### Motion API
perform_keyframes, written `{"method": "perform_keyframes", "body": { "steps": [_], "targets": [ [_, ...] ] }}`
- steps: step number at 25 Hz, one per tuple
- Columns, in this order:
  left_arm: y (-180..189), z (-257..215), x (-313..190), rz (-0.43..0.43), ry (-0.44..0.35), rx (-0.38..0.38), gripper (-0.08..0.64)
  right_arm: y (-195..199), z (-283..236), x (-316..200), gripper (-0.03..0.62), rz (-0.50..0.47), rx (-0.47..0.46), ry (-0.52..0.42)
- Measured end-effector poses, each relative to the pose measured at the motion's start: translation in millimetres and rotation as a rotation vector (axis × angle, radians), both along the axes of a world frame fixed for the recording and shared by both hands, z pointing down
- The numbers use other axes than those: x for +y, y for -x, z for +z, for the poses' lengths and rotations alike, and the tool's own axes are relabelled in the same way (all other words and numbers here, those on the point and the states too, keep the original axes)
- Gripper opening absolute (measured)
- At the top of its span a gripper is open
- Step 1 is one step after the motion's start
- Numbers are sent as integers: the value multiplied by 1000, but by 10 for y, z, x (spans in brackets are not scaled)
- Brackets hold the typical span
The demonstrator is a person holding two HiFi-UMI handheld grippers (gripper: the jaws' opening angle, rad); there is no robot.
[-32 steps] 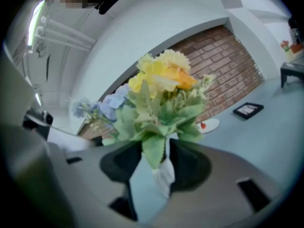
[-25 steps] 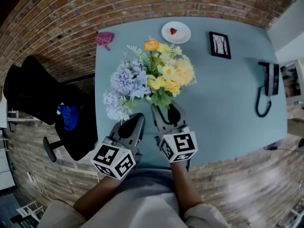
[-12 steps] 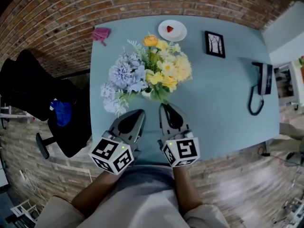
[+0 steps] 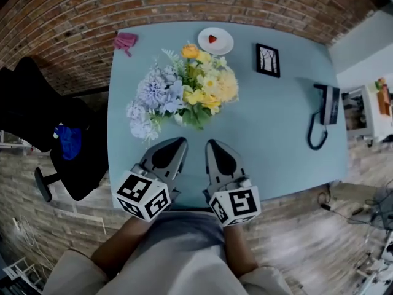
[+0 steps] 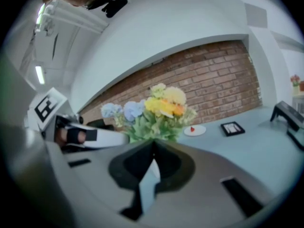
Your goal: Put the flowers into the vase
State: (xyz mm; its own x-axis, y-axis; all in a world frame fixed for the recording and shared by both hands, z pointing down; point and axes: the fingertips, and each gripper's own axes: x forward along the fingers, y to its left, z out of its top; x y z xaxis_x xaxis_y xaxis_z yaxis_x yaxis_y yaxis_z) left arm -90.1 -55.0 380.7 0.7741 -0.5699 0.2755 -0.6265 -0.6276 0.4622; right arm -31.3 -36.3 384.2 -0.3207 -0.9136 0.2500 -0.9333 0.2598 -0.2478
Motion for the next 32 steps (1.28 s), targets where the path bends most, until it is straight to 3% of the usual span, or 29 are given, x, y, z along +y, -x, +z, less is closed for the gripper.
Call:
{"method": "perform_keyframes", "body": {
  "steps": [17,27,32],
  "targets": [
    [-140,-228,183,19,-52,37,12,-30,-403,308,23,-54,43,-16],
    [26,-415,302,6,-78,53,12,83,-565,416,23,-91,26,-18],
    [107,-486,337,2,-92,57,12,227,-683,431,23,-156,16,-30]
  ]
}}
